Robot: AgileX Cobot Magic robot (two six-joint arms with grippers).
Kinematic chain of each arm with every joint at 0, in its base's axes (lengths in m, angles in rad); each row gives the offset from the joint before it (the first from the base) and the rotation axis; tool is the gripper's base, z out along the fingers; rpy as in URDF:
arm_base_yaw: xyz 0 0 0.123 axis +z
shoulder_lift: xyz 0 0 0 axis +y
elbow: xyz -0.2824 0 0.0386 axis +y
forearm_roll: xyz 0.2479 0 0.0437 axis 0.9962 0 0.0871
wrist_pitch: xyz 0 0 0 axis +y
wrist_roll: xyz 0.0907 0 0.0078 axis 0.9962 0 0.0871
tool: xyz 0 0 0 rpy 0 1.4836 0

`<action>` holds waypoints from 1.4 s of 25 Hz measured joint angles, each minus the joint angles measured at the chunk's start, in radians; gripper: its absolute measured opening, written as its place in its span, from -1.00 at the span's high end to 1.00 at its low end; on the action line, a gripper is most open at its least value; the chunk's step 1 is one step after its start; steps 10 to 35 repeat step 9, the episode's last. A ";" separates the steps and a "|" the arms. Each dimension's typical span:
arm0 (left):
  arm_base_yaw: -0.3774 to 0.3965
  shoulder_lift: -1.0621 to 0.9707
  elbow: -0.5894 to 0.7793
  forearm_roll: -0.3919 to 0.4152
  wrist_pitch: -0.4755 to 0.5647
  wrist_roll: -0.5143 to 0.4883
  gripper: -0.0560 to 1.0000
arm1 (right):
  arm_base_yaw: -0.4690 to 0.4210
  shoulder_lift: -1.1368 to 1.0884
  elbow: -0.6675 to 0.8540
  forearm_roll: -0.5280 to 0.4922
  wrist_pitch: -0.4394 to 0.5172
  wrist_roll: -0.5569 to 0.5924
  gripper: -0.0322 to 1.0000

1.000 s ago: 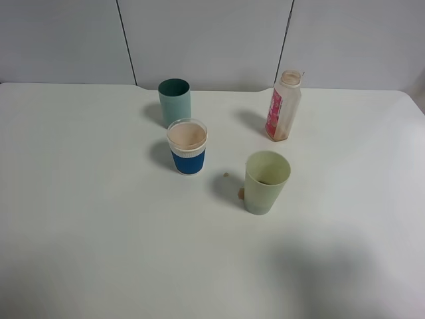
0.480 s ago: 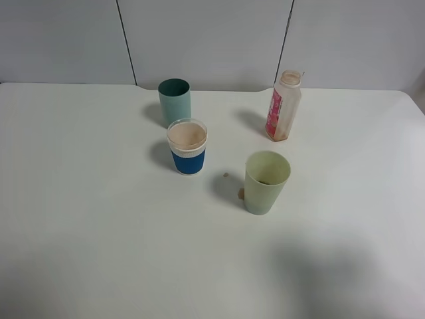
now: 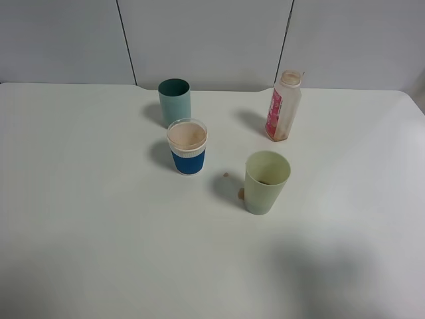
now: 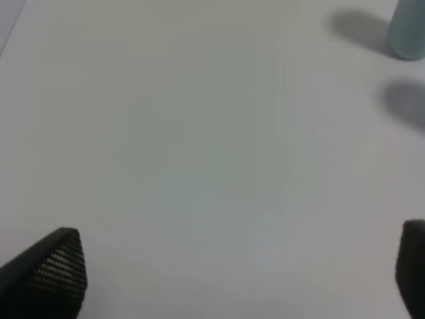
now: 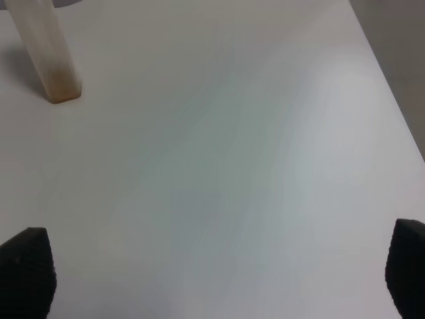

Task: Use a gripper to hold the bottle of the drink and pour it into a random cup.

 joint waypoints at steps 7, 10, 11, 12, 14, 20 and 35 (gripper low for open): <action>0.000 0.000 0.000 0.000 0.000 0.000 -0.86 | 0.000 0.000 0.000 0.000 0.000 0.000 -0.99; 0.000 0.000 0.000 0.000 0.000 0.000 -0.86 | 0.000 0.000 0.000 0.000 0.000 0.000 -0.99; 0.000 0.000 0.000 0.000 0.000 0.000 -0.86 | 0.000 0.000 0.000 0.000 0.000 0.000 -0.99; 0.000 0.000 0.000 0.000 0.000 0.000 -0.86 | 0.000 0.000 0.000 0.000 0.000 0.000 -0.99; 0.000 0.000 0.000 0.000 0.000 0.000 -0.86 | 0.000 0.000 0.000 0.000 0.000 0.000 -0.99; 0.000 0.000 0.000 0.000 0.000 0.000 -0.86 | 0.000 0.000 0.000 0.000 0.000 0.000 -0.99; 0.000 0.000 0.000 0.000 0.000 0.000 -0.86 | 0.000 0.000 0.000 0.000 0.000 0.000 -0.99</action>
